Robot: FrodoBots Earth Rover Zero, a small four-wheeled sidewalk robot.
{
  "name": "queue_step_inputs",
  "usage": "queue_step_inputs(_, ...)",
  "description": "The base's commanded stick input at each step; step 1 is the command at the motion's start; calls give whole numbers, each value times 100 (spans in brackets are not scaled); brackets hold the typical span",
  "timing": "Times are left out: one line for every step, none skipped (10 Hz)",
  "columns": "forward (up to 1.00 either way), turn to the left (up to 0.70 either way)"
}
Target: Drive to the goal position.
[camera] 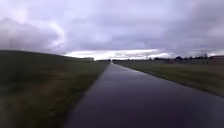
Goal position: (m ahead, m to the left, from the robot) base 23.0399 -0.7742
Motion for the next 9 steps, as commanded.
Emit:
queue_step_inputs(70,0)
queue_step_inputs(70,0)
queue_step_inputs(70,0)
queue_step_inputs(70,0)
queue_step_inputs(70,0)
queue_step_inputs(70,0)
queue_step_inputs(70,0)
queue_step_inputs(70,0)
queue_step_inputs(70,0)
